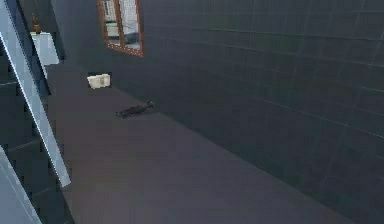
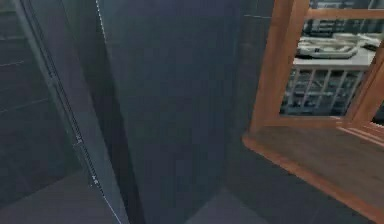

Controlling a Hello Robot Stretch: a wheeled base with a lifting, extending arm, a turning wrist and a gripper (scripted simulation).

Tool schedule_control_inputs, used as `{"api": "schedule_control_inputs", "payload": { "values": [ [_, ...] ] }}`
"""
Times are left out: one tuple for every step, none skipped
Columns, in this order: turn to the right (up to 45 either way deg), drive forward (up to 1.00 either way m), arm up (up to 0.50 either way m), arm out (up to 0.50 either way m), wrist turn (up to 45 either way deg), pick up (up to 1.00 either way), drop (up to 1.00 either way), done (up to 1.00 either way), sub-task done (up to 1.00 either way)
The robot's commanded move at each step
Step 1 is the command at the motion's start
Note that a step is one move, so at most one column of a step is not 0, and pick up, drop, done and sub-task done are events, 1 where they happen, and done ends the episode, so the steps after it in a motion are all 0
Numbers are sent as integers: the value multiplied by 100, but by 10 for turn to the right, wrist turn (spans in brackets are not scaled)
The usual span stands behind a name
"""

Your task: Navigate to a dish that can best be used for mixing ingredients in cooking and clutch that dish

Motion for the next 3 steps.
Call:
{"api": "schedule_control_inputs", "payload": {
  "values": [
    [0, 60, 0, 0, 0, 0, 0, 0, 0],
    [-240, 0, 0, 0, 0, 0, 0, 0, 0],
    [0, 100, 0, 0, 0, 0, 0, 0, 0]
  ]
}}
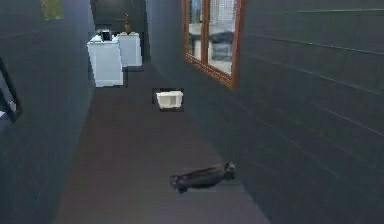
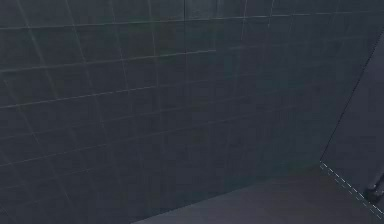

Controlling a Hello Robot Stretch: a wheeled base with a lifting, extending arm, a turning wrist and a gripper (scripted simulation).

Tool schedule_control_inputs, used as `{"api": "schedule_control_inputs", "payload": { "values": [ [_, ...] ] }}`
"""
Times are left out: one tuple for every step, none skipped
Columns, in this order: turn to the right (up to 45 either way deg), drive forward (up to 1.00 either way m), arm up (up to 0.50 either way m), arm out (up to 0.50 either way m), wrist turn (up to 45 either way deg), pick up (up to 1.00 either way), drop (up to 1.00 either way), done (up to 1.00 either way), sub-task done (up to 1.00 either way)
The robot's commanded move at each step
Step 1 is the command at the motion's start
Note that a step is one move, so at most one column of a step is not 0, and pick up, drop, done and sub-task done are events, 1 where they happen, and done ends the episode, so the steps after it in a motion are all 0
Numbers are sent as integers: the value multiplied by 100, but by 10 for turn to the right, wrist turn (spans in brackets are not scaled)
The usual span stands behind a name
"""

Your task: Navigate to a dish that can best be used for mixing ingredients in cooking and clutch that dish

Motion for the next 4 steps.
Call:
{"api": "schedule_control_inputs", "payload": {
  "values": [
    [-30, 0, 0, 0, 0, 0, 0, 0, 0],
    [0, 10, 0, 0, 0, 0, 0, 0, 0],
    [-210, 0, 0, 0, 0, 0, 0, 0, 0],
    [0, 100, 0, 0, 0, 0, 0, 0, 0]
  ]
}}
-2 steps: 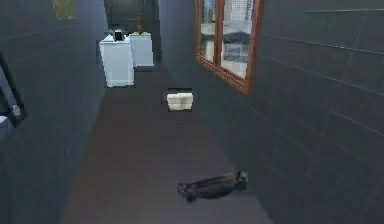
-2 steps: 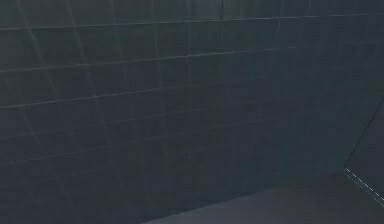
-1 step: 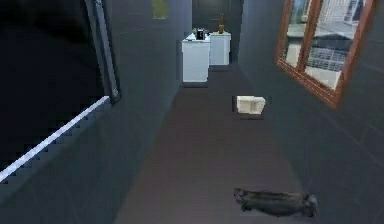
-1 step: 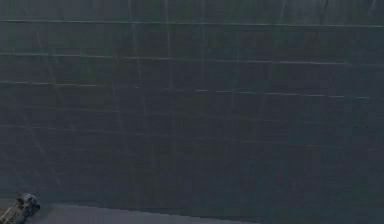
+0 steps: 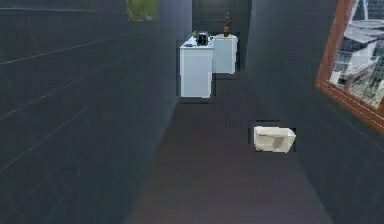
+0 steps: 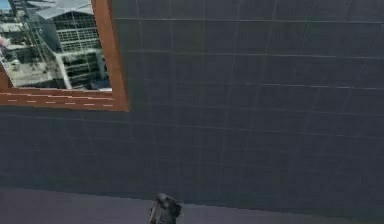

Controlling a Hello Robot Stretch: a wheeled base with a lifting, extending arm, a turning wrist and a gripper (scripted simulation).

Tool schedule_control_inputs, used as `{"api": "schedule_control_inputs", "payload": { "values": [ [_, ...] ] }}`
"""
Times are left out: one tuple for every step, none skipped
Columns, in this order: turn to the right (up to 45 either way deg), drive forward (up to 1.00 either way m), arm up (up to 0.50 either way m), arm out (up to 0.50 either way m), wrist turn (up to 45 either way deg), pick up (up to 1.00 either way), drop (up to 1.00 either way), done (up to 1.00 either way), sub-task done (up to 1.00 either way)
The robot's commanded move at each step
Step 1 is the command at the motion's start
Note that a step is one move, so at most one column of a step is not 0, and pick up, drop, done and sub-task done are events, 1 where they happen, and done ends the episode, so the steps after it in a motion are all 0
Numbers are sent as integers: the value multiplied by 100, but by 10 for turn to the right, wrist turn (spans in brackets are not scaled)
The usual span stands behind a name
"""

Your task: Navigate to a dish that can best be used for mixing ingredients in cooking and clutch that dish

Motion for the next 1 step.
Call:
{"api": "schedule_control_inputs", "payload": {
  "values": [
    [0, 50, 0, 0, 0, 0, 0, 0, 0]
  ]
}}
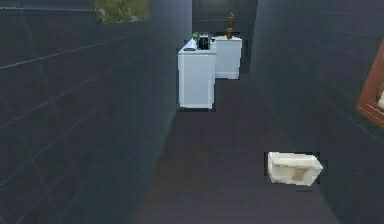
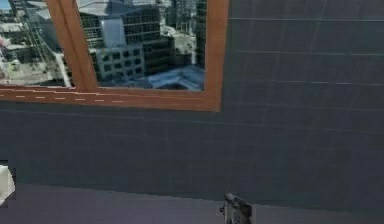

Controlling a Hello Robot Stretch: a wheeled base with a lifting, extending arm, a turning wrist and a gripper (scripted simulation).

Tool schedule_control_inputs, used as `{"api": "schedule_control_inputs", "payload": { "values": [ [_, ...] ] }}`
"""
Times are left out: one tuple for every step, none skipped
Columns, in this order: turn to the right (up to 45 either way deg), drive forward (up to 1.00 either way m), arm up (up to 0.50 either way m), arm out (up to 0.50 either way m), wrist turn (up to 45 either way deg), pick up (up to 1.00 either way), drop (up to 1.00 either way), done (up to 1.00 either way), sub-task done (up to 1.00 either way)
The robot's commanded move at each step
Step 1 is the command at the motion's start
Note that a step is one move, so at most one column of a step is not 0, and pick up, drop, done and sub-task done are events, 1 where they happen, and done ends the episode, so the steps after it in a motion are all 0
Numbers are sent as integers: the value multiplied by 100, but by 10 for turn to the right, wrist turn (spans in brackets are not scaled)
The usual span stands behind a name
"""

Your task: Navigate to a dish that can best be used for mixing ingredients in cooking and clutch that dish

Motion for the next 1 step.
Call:
{"api": "schedule_control_inputs", "payload": {
  "values": [
    [30, 0, 0, 0, 0, 0, 0, 0, 0]
  ]
}}
